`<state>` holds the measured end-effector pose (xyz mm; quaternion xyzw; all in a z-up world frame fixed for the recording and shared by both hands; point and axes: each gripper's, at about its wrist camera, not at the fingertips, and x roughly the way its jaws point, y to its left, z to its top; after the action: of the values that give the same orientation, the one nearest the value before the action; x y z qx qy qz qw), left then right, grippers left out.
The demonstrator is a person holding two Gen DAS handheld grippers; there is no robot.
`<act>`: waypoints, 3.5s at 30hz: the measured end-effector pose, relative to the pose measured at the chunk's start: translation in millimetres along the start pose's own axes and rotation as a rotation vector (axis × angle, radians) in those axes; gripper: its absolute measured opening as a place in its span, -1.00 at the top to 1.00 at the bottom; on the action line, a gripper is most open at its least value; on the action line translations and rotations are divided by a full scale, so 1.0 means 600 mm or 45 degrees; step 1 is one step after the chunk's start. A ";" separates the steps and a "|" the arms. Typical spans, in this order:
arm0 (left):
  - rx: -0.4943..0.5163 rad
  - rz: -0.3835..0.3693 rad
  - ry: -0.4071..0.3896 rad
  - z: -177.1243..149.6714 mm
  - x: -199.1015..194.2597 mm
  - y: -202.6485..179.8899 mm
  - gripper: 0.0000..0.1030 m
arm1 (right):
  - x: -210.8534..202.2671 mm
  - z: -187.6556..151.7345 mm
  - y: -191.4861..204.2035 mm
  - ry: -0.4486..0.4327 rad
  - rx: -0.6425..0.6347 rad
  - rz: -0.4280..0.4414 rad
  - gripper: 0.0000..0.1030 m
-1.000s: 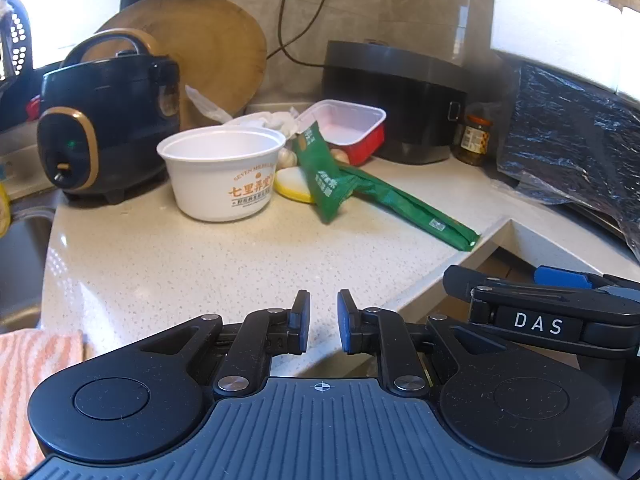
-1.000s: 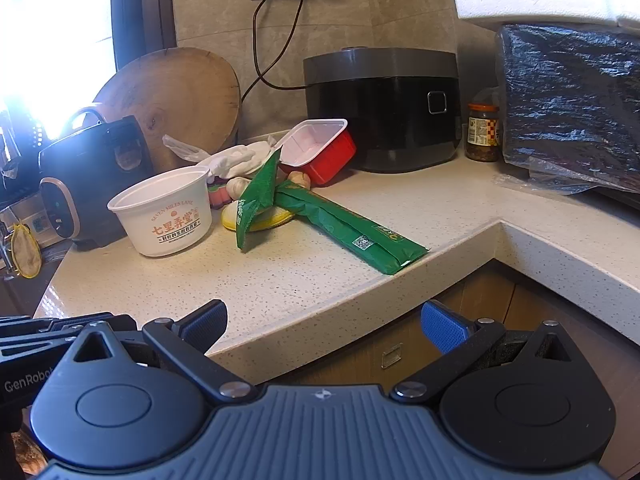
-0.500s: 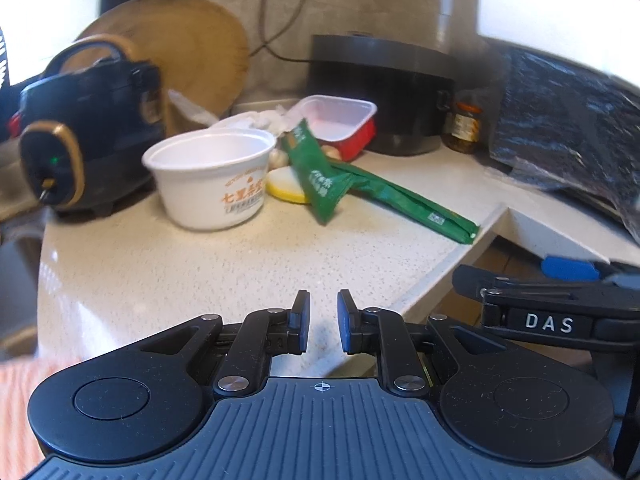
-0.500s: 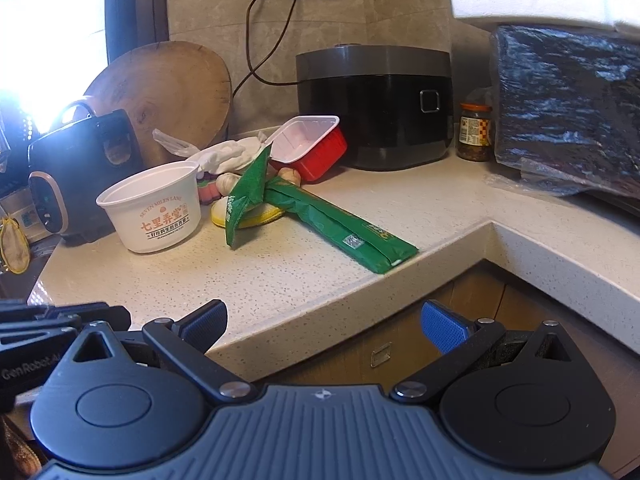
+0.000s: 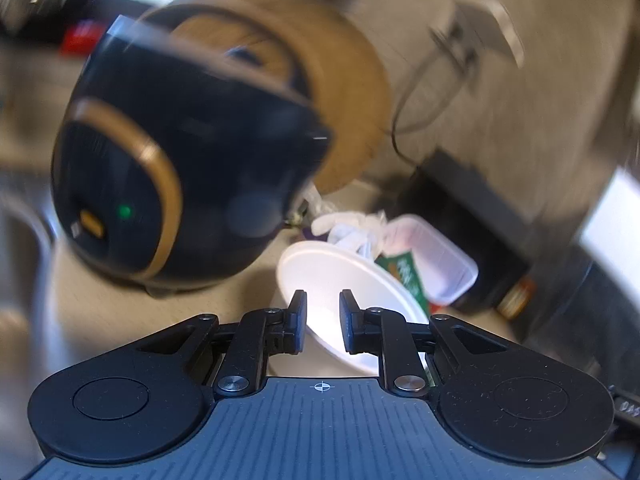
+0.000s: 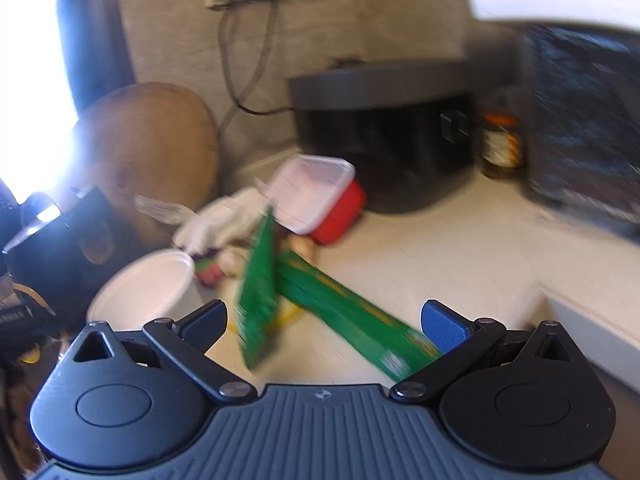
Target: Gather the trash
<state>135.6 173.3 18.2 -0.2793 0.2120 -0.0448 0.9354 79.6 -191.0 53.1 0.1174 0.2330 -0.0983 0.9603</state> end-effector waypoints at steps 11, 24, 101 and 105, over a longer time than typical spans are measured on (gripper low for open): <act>-0.203 -0.051 0.072 0.002 0.029 0.032 0.59 | 0.144 0.033 0.070 0.089 -0.284 -0.009 -1.00; -0.242 -0.072 0.058 0.005 0.029 0.040 0.51 | 0.226 0.053 0.114 0.111 -0.091 0.127 -0.74; 0.184 -0.011 0.311 -0.042 0.009 -0.021 0.69 | 0.274 0.044 0.098 0.307 -0.263 0.169 0.47; 0.197 -0.028 0.326 -0.048 0.013 -0.028 0.69 | 0.219 0.039 0.090 0.302 -0.308 0.232 0.47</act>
<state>131.2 143.2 2.7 -0.2006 0.3223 -0.1063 0.9190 217.1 -163.6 21.0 0.0323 0.3433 0.0325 0.9381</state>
